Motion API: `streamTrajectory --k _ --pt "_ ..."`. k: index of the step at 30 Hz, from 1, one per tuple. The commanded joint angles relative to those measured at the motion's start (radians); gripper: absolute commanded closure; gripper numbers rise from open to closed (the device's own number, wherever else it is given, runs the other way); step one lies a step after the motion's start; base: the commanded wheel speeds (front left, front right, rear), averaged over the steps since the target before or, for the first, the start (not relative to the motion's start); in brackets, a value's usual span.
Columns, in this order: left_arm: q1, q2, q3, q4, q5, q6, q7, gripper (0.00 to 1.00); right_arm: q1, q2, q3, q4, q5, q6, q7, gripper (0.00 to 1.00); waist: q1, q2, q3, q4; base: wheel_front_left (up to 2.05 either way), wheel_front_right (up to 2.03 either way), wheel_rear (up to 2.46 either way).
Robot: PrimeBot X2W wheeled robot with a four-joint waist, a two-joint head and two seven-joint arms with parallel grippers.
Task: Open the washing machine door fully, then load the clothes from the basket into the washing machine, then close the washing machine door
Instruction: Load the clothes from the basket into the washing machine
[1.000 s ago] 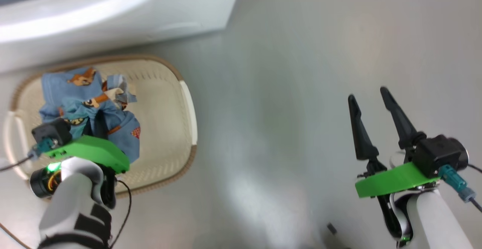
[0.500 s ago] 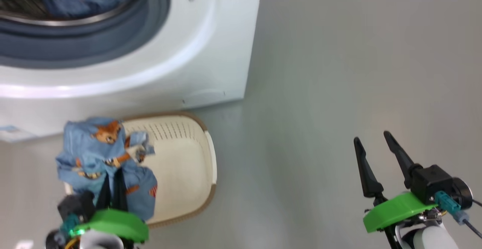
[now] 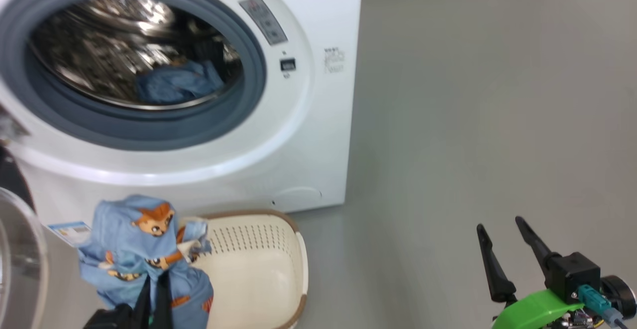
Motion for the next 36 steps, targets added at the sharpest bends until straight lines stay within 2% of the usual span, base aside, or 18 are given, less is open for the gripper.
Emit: streamTrajectory --k 1,18,36 --pt "0.004 0.016 0.024 -0.042 0.002 0.002 0.008 1.0 -0.003 -0.011 0.02 -0.035 0.001 0.004 0.006 0.0 0.0002 0.0 -0.077 0.038 0.0 0.0 0.0" --pt "0.074 0.037 0.009 -0.166 0.004 0.036 0.082 1.0 0.042 -0.004 0.027 -0.056 0.014 0.004 0.021 0.0 0.0002 0.0 -0.111 0.047 0.0 0.0 0.0" --pt "0.063 0.048 -0.008 -0.156 -0.005 0.049 0.113 1.0 0.04 -0.002 0.028 -0.063 0.016 0.004 0.027 0.0 0.0002 0.0 -0.087 0.045 0.0 0.0 0.0"
